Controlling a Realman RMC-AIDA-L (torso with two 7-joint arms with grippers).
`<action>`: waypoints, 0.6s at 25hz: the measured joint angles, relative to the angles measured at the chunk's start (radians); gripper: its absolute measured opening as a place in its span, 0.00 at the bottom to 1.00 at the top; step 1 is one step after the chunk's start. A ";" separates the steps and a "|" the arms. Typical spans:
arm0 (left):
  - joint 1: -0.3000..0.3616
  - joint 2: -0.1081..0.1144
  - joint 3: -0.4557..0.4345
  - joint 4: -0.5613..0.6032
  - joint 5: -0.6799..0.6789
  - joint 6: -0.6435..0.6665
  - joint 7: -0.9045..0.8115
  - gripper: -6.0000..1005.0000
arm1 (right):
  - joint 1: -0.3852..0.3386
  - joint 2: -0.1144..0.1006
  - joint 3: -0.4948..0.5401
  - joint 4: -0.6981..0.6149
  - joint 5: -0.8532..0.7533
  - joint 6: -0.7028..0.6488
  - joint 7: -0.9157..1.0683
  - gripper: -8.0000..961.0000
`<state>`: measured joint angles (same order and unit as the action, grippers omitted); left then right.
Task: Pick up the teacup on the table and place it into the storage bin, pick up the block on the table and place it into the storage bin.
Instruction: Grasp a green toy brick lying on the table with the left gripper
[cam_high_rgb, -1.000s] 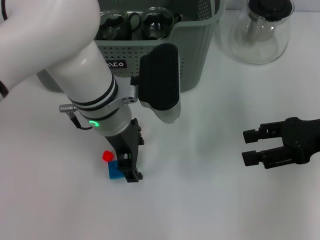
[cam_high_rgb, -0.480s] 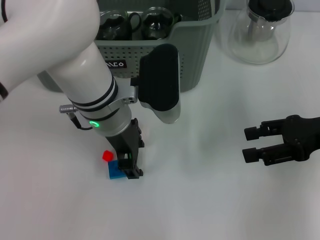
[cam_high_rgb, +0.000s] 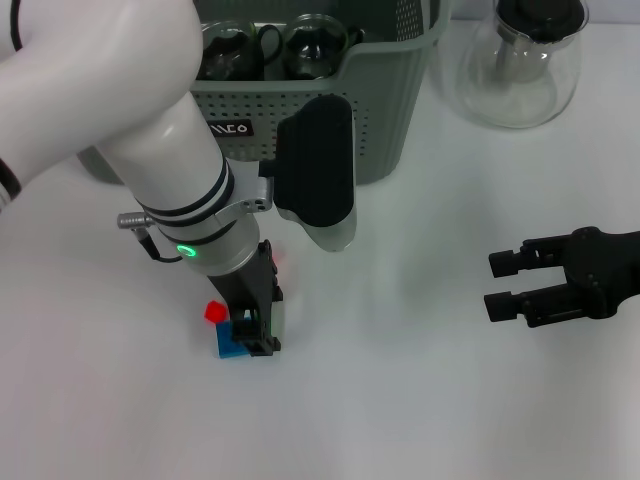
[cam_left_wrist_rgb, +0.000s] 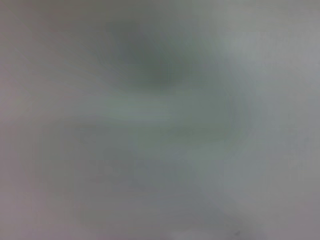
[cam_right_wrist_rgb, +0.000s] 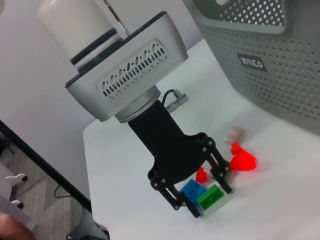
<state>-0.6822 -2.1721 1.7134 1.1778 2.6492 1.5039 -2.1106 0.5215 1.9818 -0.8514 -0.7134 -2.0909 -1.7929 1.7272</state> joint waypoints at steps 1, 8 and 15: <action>0.000 0.000 0.001 -0.001 0.002 -0.003 0.000 0.58 | 0.000 0.000 0.000 0.000 0.000 0.000 0.000 0.86; 0.000 0.000 0.006 -0.014 0.014 -0.017 0.001 0.57 | 0.000 0.000 0.002 0.000 0.000 0.002 0.000 0.86; 0.005 0.000 0.006 -0.010 0.016 -0.020 0.002 0.57 | 0.000 0.000 0.004 0.000 0.000 0.003 0.000 0.86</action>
<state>-0.6769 -2.1724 1.7197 1.1678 2.6656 1.4836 -2.1084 0.5216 1.9816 -0.8472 -0.7134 -2.0908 -1.7900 1.7272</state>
